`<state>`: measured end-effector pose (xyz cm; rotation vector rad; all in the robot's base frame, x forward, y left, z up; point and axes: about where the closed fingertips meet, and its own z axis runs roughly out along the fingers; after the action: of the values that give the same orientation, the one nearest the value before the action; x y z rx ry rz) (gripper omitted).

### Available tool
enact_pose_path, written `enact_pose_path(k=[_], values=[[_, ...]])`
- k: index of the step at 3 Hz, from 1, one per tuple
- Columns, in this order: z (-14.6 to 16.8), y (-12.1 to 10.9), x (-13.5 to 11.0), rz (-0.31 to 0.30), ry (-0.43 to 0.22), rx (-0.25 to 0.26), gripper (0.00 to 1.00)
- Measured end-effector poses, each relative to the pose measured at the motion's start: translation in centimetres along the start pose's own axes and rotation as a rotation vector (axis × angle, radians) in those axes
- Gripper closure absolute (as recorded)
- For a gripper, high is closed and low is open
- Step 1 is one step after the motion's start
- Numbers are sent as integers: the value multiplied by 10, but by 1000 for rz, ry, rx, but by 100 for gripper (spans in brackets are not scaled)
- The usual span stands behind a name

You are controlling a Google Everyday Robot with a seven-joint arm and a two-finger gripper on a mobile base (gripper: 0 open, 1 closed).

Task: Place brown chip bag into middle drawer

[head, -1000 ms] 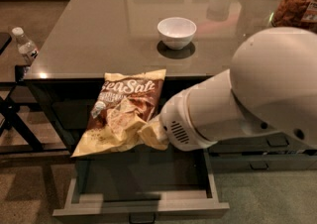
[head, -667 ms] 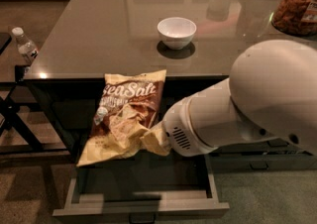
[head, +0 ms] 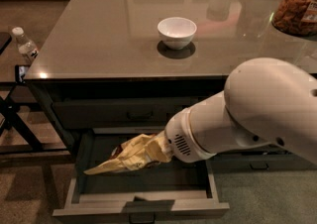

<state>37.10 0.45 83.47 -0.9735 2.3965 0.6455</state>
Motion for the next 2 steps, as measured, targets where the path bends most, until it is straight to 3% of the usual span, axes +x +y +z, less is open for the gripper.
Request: enact_pose_path(k=[2], values=[[16, -1, -1, 1, 12, -21, 100]])
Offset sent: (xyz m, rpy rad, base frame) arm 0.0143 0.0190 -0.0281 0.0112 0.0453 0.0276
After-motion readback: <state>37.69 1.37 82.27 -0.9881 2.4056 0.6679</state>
